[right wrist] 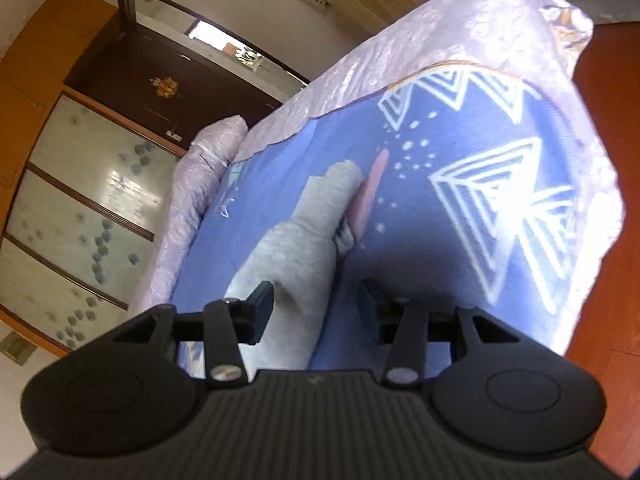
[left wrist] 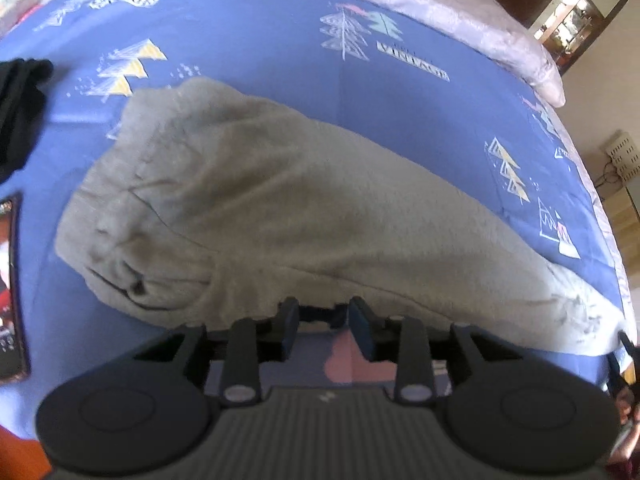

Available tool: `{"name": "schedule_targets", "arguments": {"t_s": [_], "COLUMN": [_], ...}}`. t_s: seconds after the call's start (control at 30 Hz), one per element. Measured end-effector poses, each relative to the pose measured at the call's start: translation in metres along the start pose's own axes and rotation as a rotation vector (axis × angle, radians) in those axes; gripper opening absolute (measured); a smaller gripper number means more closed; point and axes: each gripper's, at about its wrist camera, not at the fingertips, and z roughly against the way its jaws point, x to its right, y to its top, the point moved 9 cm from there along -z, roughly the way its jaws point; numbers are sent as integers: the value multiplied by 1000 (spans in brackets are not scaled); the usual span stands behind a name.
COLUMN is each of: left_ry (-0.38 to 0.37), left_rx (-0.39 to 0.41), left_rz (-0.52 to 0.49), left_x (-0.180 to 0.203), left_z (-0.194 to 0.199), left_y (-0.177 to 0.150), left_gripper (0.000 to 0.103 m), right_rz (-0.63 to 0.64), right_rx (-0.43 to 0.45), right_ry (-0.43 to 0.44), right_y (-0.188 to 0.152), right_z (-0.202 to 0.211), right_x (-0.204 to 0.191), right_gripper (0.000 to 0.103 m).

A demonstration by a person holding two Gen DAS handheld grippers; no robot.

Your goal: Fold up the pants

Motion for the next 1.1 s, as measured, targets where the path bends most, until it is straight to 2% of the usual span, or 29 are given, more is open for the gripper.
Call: {"name": "schedule_targets", "arguments": {"t_s": [0.1,0.17,0.2,0.23,0.37,0.47,0.57,0.67,0.73,0.83,0.9,1.0,1.03,1.07,1.1], "left_ry": [1,2,-4,-9,-30,-48,-76,-100,-112,-121,-129,-142,-147,-153,-162], "left_rx": [-24,-32,-35,-35,-21,-12,3,12,17,21,23,25,27,31,36], "left_rz": [16,25,29,31,43,68,90,105,112,120,129,135,130,123,114], "left_x": [-3,-4,-5,-6,-10,-17,-25,-32,-36,-41,-45,-47,-45,-42,-38], "left_z": [-4,-6,-6,-5,0,5,10,15,18,21,21,22,22,23,23], "left_y": [-5,-9,-10,-11,-13,-15,-17,-22,-24,-27,-29,-30,-29,-27,-24], "left_gripper": [31,31,31,31,31,31,31,31,32,33,33,34,35,35,36], "right_rz": [-4,21,48,56,120,206,368,559,689,843,940,1044,1072,1089,1095], "right_rx": [-6,-10,-28,-51,-72,-101,-167,-263,-342,-447,-482,-551,-547,-572,-616], "right_ry": [-2,-17,-23,-14,75,175,263,312,322,297,291,274,300,345,383], "right_y": [6,13,11,12,-2,-28,-79,-157,-218,-298,-338,-378,-380,-383,-383], "right_z": [-17,-9,-12,-3,6,15,16,10,1,-16,-26,-35,-36,-30,-22], "right_x": [-9,-18,-24,-24,-68,-126,-195,-248,-267,-275,-279,-272,-273,-276,-278], "right_gripper": [49,44,26,21,18,18,18,18,18,18,18,25,43,56,74]}}
